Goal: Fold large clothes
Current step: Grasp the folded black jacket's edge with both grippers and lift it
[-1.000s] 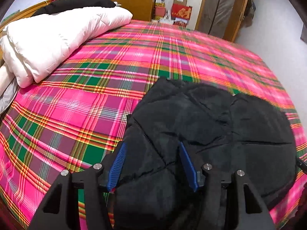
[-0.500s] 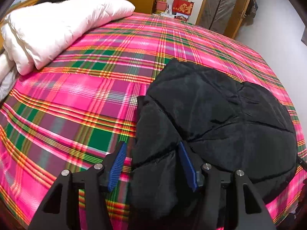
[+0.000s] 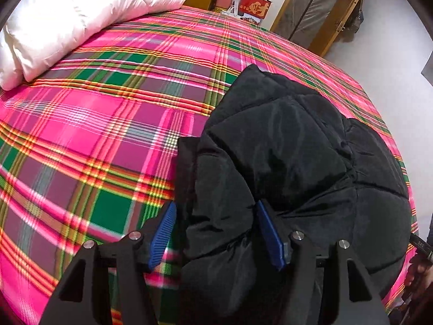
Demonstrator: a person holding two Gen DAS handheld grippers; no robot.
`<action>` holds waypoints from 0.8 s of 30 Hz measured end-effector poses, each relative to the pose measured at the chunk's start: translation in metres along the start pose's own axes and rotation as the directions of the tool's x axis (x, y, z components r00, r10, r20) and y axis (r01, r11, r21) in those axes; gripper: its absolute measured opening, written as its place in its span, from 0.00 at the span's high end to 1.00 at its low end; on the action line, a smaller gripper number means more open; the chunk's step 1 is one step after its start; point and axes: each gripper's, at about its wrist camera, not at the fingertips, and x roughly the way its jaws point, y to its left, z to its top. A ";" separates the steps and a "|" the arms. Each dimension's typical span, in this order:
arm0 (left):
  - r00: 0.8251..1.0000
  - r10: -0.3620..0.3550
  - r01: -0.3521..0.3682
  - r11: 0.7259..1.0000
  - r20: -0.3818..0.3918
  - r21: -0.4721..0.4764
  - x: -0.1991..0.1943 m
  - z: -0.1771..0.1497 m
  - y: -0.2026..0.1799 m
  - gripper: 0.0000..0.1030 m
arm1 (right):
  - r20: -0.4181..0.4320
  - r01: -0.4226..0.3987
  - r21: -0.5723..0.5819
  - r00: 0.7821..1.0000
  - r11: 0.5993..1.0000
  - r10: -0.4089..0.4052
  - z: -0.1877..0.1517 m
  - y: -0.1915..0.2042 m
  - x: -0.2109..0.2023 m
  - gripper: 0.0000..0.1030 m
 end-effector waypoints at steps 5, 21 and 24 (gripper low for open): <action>0.999 -0.038 0.037 0.999 -0.010 -0.035 0.006 0.003 0.005 0.34 | -0.012 -0.023 0.044 1.000 0.999 0.023 0.007 -0.008 0.009 0.28; 0.967 -0.238 0.225 0.966 -0.095 -0.129 0.039 0.011 0.026 0.22 | -0.045 -0.204 0.156 0.976 0.966 0.213 0.000 -0.034 0.032 0.23; 0.961 -0.260 0.247 0.960 -0.094 -0.132 0.041 0.012 0.025 0.21 | -0.054 -0.213 0.163 0.973 0.963 0.225 0.000 -0.035 0.031 0.23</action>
